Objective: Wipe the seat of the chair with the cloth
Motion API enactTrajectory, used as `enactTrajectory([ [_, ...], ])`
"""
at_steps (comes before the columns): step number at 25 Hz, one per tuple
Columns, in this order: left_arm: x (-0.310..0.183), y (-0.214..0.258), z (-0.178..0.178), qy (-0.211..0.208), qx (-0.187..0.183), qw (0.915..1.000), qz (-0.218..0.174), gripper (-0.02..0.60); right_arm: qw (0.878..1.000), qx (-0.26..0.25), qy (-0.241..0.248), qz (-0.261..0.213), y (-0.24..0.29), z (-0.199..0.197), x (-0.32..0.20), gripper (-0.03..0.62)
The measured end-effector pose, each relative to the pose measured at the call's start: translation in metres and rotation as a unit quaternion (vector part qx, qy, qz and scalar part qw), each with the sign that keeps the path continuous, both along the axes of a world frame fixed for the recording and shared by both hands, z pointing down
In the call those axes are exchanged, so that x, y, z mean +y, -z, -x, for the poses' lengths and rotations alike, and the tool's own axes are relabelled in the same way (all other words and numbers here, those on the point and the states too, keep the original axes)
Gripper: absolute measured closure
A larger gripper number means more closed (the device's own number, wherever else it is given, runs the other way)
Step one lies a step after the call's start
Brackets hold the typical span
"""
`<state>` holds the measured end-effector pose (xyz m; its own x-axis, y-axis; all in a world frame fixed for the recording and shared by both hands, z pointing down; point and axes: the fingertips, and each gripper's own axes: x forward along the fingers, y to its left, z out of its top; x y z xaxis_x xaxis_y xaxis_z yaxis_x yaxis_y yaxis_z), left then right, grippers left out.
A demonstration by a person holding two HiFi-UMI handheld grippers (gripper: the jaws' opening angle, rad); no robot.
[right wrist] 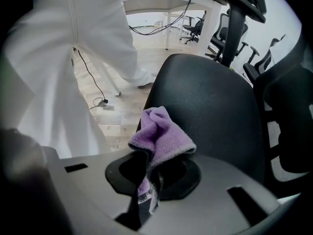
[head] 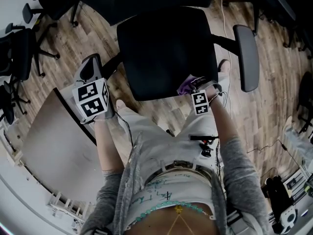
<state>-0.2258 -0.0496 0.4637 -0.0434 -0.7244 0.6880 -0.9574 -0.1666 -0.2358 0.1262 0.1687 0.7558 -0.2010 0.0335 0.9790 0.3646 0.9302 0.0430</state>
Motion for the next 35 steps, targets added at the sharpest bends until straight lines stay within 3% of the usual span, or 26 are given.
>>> enactTrajectory([
  [24, 0.000, 0.001, 0.002, 0.000, -0.001, 1.0000, 0.002, 0.574, 0.997, 0.048, -0.054, -0.005, 0.012, -0.070, -0.020, 0.546],
  [35, 0.000, 0.001, 0.004, 0.000, -0.004, 1.0000, 0.002, 0.574, 0.989, 0.080, -0.127, 0.007, 0.015, -0.105, -0.026, 0.546],
])
